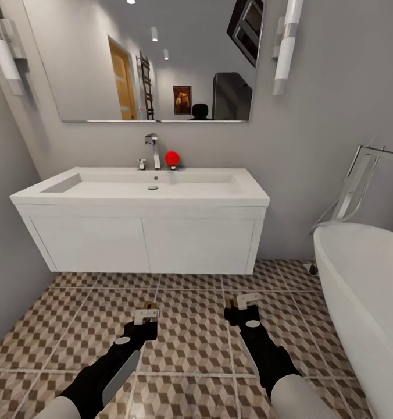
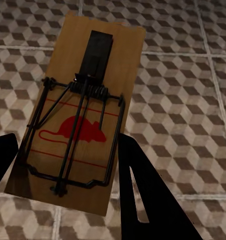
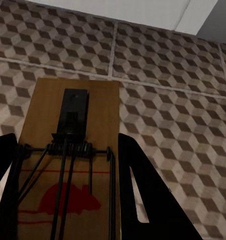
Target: Take the four mousetraps from the cabinet in the bathroom and place them on the bathroom floor. Make sure all four end up on the same floor surface, and ensure that at least two of them are either under or directly next to the same bathroom sink.
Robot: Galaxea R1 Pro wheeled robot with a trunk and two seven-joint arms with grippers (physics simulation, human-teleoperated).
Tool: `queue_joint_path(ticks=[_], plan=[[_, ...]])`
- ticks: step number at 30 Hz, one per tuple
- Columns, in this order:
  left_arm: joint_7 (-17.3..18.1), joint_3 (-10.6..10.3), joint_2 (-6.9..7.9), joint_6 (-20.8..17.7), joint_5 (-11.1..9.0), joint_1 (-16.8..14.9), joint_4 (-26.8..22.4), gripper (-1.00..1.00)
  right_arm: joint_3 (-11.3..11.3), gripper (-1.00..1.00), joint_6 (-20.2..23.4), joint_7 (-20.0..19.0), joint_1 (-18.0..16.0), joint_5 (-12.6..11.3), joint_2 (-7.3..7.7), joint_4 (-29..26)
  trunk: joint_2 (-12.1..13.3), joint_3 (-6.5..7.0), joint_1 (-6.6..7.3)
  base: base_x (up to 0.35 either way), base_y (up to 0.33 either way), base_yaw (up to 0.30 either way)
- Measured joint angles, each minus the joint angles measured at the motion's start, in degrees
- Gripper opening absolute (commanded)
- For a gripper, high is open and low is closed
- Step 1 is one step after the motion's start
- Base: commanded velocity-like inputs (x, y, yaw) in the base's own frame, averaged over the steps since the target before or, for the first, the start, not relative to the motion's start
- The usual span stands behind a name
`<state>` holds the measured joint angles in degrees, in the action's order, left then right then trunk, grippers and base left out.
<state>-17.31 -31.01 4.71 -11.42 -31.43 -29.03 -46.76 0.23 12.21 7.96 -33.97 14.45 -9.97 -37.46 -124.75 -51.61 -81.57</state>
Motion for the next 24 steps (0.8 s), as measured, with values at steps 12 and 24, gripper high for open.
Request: queue_joint_path(ticks=[12, 24], plan=[[-0.06, 0.05, 0.30, -0.03, 0.05, 0.00, -1.50, -1.00, -0.05, -1.00, -0.72, -0.39, -0.01, -0.08, 0.00, -0.39, -4.81, -2.15, -2.64, 0.000, 0.000, 0.000], [-0.14, 0.05, 0.30, -0.04, 0.05, 0.00, -1.37, -1.00, -0.12, -1.00, -3.32, -0.64, 0.01, -0.11, 0.00, -0.76, -9.63, -4.31, -5.27, 0.000, 0.000, 0.000]])
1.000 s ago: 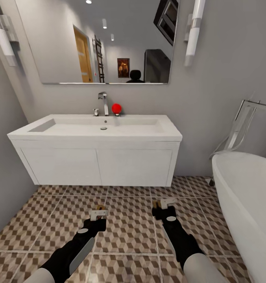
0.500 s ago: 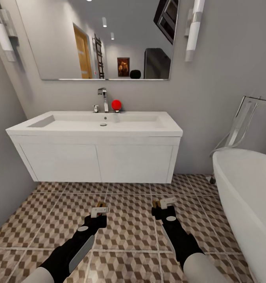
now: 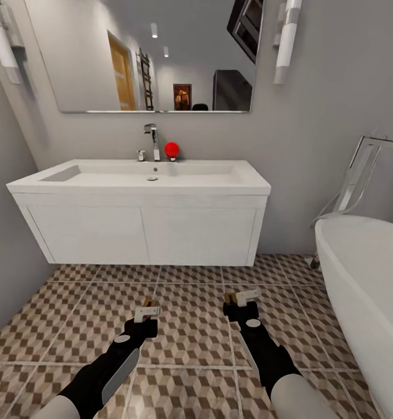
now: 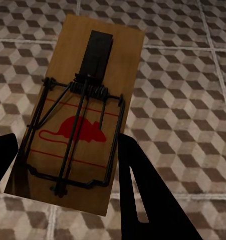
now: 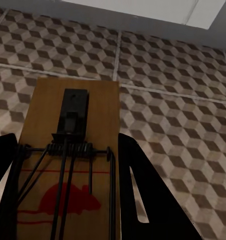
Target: Take the four mousetraps from the cabinet in the bathroom and place them on the bathroom floor. Make sure all four end up on the same floor surface, and ensure that at least two of them are either under or directly next to the same bathroom sink.
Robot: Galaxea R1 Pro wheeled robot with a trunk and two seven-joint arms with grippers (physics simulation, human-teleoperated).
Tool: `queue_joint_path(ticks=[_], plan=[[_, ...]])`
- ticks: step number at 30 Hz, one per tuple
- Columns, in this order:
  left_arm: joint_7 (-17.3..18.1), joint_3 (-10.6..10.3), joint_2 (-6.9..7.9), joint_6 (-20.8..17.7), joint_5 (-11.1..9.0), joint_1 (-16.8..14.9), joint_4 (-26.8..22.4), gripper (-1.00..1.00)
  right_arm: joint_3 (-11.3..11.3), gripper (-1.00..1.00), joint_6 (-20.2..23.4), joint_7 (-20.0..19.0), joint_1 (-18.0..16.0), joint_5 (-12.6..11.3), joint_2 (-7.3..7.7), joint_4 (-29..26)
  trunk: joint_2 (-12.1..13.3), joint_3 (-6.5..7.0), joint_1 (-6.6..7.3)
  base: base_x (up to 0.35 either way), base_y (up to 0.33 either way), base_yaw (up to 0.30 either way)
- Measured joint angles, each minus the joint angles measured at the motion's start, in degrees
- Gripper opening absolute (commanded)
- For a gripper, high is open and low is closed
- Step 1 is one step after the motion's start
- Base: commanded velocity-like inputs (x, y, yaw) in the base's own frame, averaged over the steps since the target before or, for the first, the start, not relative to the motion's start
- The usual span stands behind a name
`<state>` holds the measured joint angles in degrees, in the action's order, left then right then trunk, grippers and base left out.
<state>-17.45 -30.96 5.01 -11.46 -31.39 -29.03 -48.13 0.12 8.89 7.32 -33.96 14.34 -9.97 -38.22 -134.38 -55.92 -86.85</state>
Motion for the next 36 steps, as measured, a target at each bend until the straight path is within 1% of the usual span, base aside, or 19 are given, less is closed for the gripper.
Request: queue_joint_path(ticks=[8, 13, 22, 35, 36], plan=[[-0.01, 0.05, 0.07, 0.05, 0.00, 0.00, -0.06, -1.00, -0.04, -1.00, -0.05, -0.01, -0.01, 0.00, 0.00, 0.09, -3.21, -1.44, -1.76, 0.000, 0.000, 0.000], [0.04, 0.08, 0.92, 0.29, 0.01, 0.00, -0.88, -1.00, -0.11, -1.00, -0.06, -0.01, -0.01, 0.00, 0.00, 0.16, -5.21, -2.33, -2.86, 0.000, 0.000, 0.000], [0.08, 0.08, 1.19, 0.35, 0.00, 0.00, -1.13, -1.00, -0.12, -1.00, -0.06, -0.01, -0.03, 0.00, 0.00, 0.17, -8.82, -3.95, -4.83, 0.000, 0.000, 0.000], [0.04, 0.06, 1.22, 0.35, 0.00, 0.00, -1.23, -1.00, -0.15, -1.00, -0.08, -0.01, -0.02, 0.00, 0.00, 0.19, -9.01, -6.83, -5.18, 0.000, 0.000, 0.000], [0.02, 0.03, 1.23, 0.35, 0.01, 0.00, -1.23, -1.00, -0.17, -1.00, -0.11, -0.02, -0.01, 0.01, 0.00, 0.18, -9.01, -6.84, -5.17, 0.000, 0.000, 0.000]])
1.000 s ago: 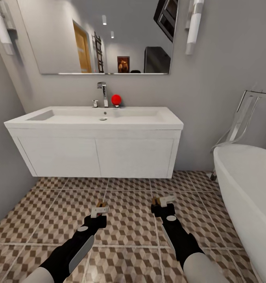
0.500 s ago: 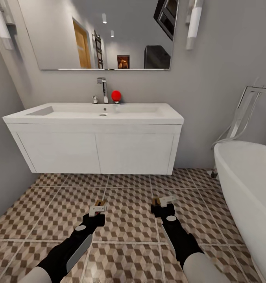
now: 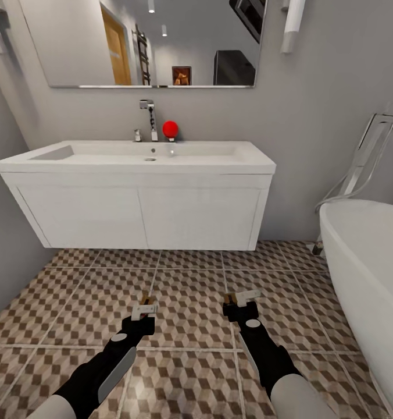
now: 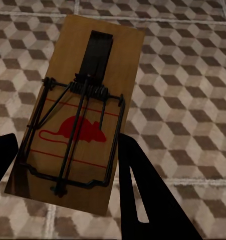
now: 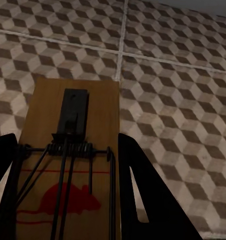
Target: Take the four mousetraps from the cabinet in the bathroom and place them on the bathroom floor. Make sure all four end up on the same floor surface, and ensure that at least two of them are either under or directly next to the same bathroom sink.
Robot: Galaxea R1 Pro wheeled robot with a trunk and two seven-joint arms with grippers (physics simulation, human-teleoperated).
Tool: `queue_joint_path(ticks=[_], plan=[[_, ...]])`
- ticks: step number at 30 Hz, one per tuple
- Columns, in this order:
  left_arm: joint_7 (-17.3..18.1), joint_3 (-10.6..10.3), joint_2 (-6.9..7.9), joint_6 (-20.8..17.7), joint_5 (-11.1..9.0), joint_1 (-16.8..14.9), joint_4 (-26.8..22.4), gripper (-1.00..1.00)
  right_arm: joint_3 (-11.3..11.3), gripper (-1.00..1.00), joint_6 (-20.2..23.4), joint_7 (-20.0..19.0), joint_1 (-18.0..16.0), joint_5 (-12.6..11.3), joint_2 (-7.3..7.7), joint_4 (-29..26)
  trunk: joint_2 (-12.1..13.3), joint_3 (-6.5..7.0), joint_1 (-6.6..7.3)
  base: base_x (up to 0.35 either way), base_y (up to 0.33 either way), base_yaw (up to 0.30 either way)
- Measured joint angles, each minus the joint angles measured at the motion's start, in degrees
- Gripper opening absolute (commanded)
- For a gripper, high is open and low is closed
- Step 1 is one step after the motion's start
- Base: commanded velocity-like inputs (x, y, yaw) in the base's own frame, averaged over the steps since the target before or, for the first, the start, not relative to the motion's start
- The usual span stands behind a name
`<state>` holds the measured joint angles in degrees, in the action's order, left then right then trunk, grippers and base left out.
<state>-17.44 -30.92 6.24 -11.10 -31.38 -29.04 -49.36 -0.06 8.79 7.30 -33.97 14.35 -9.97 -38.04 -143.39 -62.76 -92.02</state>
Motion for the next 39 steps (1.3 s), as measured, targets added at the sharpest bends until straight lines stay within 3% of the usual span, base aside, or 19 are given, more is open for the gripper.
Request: queue_joint_path(ticks=[10, 13, 15, 18, 19, 21, 24, 28, 32, 36, 39], plan=[[-0.31, 0.26, -0.06, -0.49, 0.01, 0.00, -0.30, -1.00, 0.26, -1.00, -2.80, 0.45, -0.02, 0.11, 0.01, 0.39, 0.00, 0.00, 0.00, 0.000, 0.000, 0.000], [-0.29, 0.80, 0.16, -3.12, 0.05, 0.00, -1.11, -1.00, 0.29, -1.00, -2.19, 1.29, -0.03, 0.22, 0.01, -0.27, 0.00, 0.00, 0.00, 0.000, 0.000, 0.000], [-0.11, 2.61, 0.36, -8.55, 0.16, -0.16, -1.78, -1.00, 0.26, -1.00, -0.31, 2.52, -0.40, 0.27, 0.01, -1.76, 0.00, 0.00, 0.00, 0.000, 0.000, 0.000], [0.02, 7.28, 0.29, -16.62, 0.24, -1.37, -3.11, -1.00, 0.22, -1.00, 4.66, 3.59, -2.71, 0.41, 0.00, -2.95, 0.00, 0.01, 0.01, 0.000, 0.000, 0.000], [0.05, 9.45, 0.24, -19.98, 0.33, -3.33, -3.59, -1.00, 0.20, -1.00, 7.19, 3.83, -4.88, 0.49, 0.00, -3.09, 0.00, 0.02, 0.01, 0.000, 0.000, 0.000], [0.04, 11.06, 0.21, -22.76, 0.35, -8.31, -2.55, -1.00, 0.19, -1.00, 9.49, 3.96, -9.34, 0.52, 0.00, -2.82, 0.00, 0.02, 0.01, 0.000, 0.000, 0.000], [-0.09, 11.67, 0.19, -23.94, 0.40, -13.04, 1.48, -1.00, 0.20, -1.00, 11.23, 3.99, -13.86, 0.51, 0.00, -0.73, 0.00, 0.01, 0.01, 0.000, 0.000, 0.000], [-0.11, 11.99, 0.16, -24.37, 0.37, -18.43, 8.38, -1.00, 0.23, -1.00, 12.36, 3.92, -19.27, 0.50, 0.00, 6.51, 0.00, 0.00, 0.00, 0.000, 0.000, 0.000], [0.13, 11.95, 0.18, -23.20, 0.33, -19.23, 11.59, -1.00, 0.22, -1.00, 11.52, 3.76, -20.32, 0.46, 0.00, 8.69, 0.00, 0.00, 0.00, 0.000, 0.000, 0.000], [1.09, 11.66, 0.25, -17.96, 0.33, -19.40, 13.41, -1.00, 0.16, -1.00, 9.20, 2.88, -20.55, 0.37, 0.00, 9.46, 0.00, 0.00, 0.00, 0.000, 0.000, 0.000], [2.90, 11.48, 0.37, -16.14, 0.33, -19.43, 13.75, -1.00, 0.22, -1.00, 7.95, 2.39, -20.56, 0.30, 0.00, 12.03, 0.00, 0.00, 0.00, 0.000, 0.000, 0.000]])
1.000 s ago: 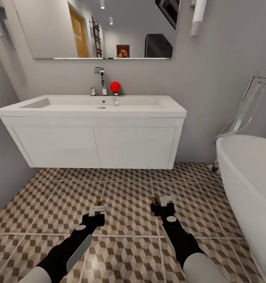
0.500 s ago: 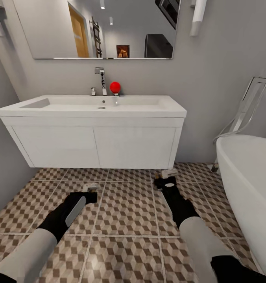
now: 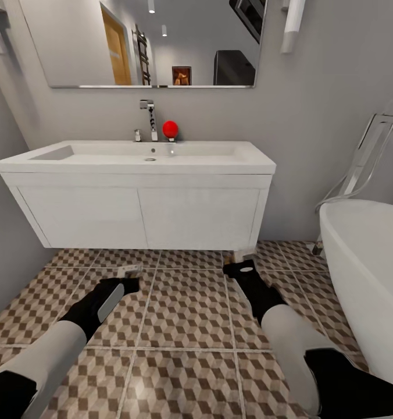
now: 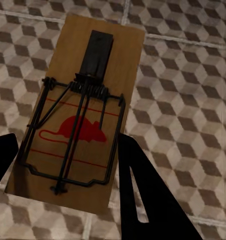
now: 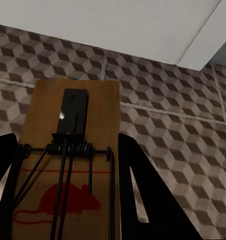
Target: Take the four mousetraps from the cabinet in the bathroom and place them on the bathroom floor. Make sure all four end up on the same floor surface, and ensure that at least two of them are either under or directly next to the same bathroom sink.
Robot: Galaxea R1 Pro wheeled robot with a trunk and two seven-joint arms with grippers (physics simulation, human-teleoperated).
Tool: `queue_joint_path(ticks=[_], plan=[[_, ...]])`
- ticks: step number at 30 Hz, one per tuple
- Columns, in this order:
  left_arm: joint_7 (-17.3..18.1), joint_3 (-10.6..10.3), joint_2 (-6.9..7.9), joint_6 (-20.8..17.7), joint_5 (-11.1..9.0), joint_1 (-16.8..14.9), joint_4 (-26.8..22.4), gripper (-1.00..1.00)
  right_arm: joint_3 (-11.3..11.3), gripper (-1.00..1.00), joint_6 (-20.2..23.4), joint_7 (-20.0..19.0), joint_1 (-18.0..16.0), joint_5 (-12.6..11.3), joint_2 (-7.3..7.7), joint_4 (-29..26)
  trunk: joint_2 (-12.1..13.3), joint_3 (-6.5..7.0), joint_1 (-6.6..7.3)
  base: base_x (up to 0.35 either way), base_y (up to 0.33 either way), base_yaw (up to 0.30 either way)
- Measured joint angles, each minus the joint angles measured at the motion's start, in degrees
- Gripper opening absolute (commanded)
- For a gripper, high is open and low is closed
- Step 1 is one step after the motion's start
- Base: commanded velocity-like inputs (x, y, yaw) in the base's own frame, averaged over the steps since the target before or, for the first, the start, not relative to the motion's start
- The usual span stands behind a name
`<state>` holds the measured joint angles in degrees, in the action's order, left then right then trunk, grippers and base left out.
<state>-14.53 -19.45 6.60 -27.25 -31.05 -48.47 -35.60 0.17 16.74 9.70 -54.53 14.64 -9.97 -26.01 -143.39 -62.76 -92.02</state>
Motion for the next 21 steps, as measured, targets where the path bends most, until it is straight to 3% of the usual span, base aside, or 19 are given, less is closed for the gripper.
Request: queue_joint_path(ticks=[3, 6, 10, 14, 21], plan=[[1.78, -0.67, 0.05, 0.48, 0.03, -0.01, 0.08, -1.00, 0.04, -1.00, -2.67, -0.17, 0.01, -0.09, 0.00, 2.62, 0.00, 0.00, 0.00, 0.000, 0.000, 0.000], [3.05, -2.70, 0.10, 1.25, 0.05, -0.01, 0.08, -1.00, 0.07, -1.00, -5.85, -0.25, -0.02, -0.14, 0.00, 5.96, 0.00, 0.00, 0.00, 0.000, 0.000, 0.000], [3.47, -4.42, 0.14, 5.13, 0.09, -0.01, -0.02, -1.00, 0.12, -1.00, -9.23, -0.28, -0.02, -0.17, 0.00, 8.86, 0.00, 0.00, 0.00, 0.000, 0.000, 0.000], [3.34, -5.03, 0.15, 7.47, 0.11, -0.03, -0.28, -1.00, 0.13, -1.00, -10.84, -0.30, 0.03, -0.12, 0.00, 9.61, 0.00, 0.00, 0.00, 0.000, 0.000, 0.000], [3.16, -5.13, 0.24, 7.29, 0.08, -0.01, -4.35, -1.00, 0.06, -1.00, -11.28, -0.30, 0.03, -0.18, 0.00, 9.75, 0.00, 0.00, 0.00, 0.000, 0.000, 0.000]])
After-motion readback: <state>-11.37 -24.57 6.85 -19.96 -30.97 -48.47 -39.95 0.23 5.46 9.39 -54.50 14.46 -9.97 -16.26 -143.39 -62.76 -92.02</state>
